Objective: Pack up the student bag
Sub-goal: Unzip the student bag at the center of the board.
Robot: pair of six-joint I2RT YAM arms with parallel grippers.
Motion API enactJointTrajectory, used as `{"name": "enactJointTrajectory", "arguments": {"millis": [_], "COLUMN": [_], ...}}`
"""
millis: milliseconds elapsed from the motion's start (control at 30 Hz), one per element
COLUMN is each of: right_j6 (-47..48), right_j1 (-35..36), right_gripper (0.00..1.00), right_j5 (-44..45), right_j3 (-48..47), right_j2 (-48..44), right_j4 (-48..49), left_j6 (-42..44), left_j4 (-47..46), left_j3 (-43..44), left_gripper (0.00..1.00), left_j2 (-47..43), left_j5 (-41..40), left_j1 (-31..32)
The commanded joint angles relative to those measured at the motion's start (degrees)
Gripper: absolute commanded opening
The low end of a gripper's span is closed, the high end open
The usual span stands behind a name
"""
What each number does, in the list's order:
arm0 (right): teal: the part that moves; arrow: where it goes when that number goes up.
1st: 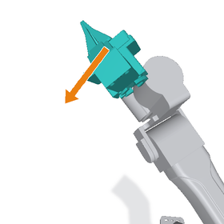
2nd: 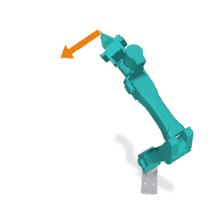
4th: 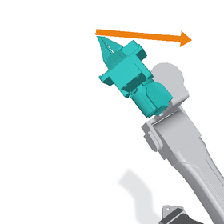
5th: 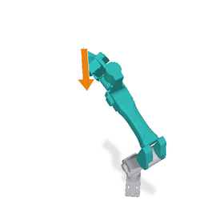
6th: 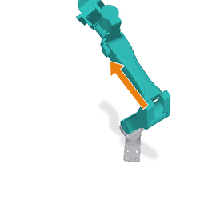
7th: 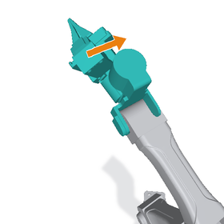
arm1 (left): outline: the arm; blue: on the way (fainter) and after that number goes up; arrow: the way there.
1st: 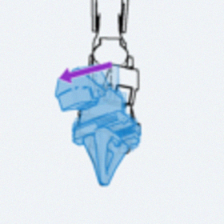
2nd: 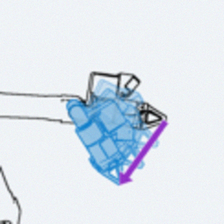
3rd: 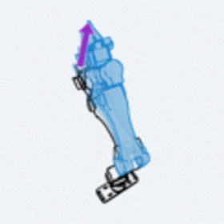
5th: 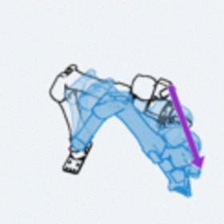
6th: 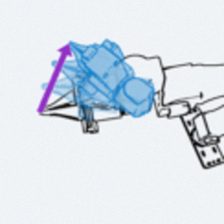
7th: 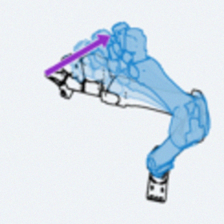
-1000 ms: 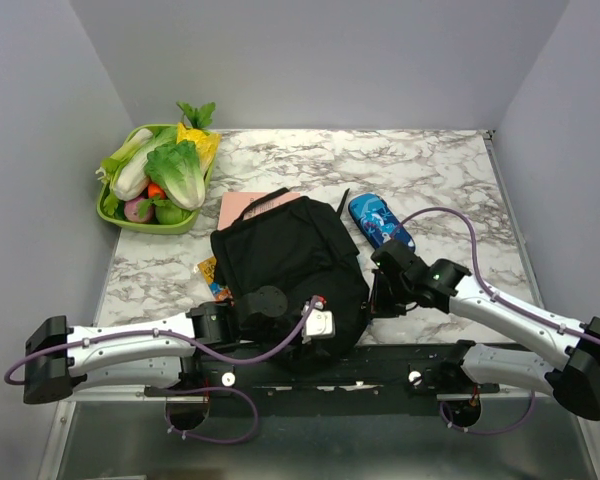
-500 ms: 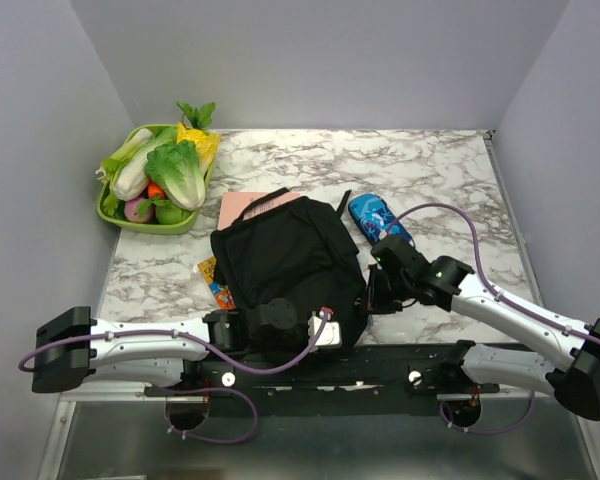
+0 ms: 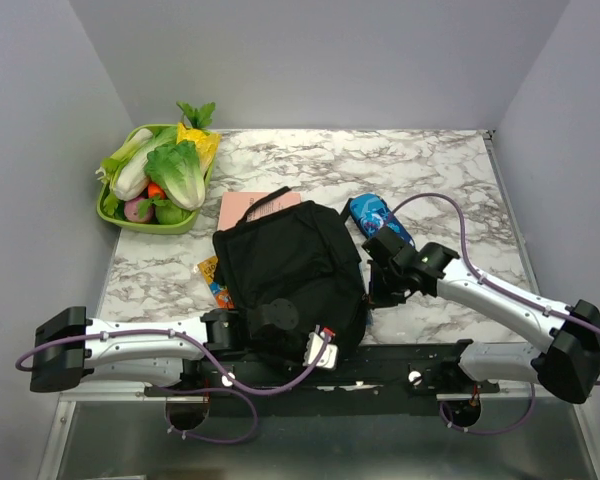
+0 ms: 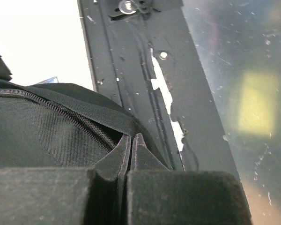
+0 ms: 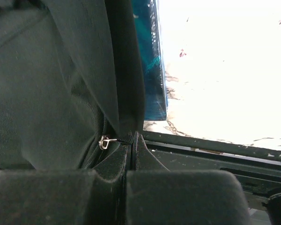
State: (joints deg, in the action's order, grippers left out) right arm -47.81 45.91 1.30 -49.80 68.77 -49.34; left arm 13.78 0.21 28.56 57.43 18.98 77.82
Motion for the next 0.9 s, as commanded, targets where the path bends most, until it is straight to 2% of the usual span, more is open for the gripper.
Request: {"name": "enactJointTrajectory", "arguments": {"millis": [0, 100, 133, 167, 200, 267, 333, 433, 500, 533, 600, 633, 733, 867], "right_j6": [4.82, 6.41, 6.42, 6.50, 6.33, 6.15, 5.01, 3.78, 3.60, 3.34, 2.82, 2.64, 2.11, 1.41], "right_j1": [-2.22, -2.93, -2.93, -2.93, -2.93, -2.93, -2.93, -2.93, -2.93, -2.93, -2.93, -2.93, -2.93, -2.84], "right_gripper": [0.01, 0.00, 0.01, 0.01, 0.01, 0.05, 0.09, 0.09, 0.14, 0.25, 0.36, 0.45, 0.57, 0.60], "right_j5": [7.57, 8.11, 7.67, 7.06, 6.27, 3.81, 2.22, 0.99, 0.46, 0.11, -0.07, 0.02, 1.07, 0.20], "right_j3": [-5.65, -7.94, -8.38, -8.56, -8.21, -7.16, -4.87, -2.24, -1.79, -1.44, -0.13, 0.31, -0.20, -1.88], "right_j2": [1.80, 2.86, 3.55, 3.65, 3.82, 3.21, 2.51, 0.93, 0.75, 0.57, -0.73, -1.44, -5.12, -10.58], "right_j4": [-4.09, -4.10, -4.01, -3.75, -3.31, -1.38, -0.23, 1.97, 2.14, 2.14, 2.06, 1.97, 0.13, -1.02], "left_j6": [5.73, 5.73, 5.64, 5.56, 5.29, 3.89, 3.71, 2.48, 2.39, 2.48, 2.83, 2.83, 4.67, 8.18], "left_j4": [7.69, 7.88, 6.57, 5.86, 5.07, 3.40, 3.83, 6.10, 7.43, 7.96, 8.67, 9.54, 12.96, 16.92], "left_j3": [1.59, 0.71, 0.54, 0.27, 0.27, 0.97, 2.02, 5.10, 7.82, 8.53, 10.90, 11.52, 10.83, 6.17], "left_gripper": [0.00, 0.00, 0.06, 0.43, 0.57, 0.95, 0.99, 0.99, 0.99, 0.99, 0.99, 0.99, 0.97, 0.89], "left_j2": [-2.06, -2.76, -3.02, -3.20, -3.29, -3.55, -3.99, -4.95, -5.66, -6.53, -7.24, -7.68, -8.56, -10.40], "left_j5": [11.42, 10.38, 9.50, 8.54, 5.22, 1.43, -2.52, -4.48, -5.18, -5.36, -5.62, -5.71, -7.29, -4.32], "left_j1": [1.63, 1.81, 1.72, 1.81, 1.81, 1.46, 1.02, -0.74, -3.18, -4.68, -9.85, -11.36, -13.13, -13.13]}}
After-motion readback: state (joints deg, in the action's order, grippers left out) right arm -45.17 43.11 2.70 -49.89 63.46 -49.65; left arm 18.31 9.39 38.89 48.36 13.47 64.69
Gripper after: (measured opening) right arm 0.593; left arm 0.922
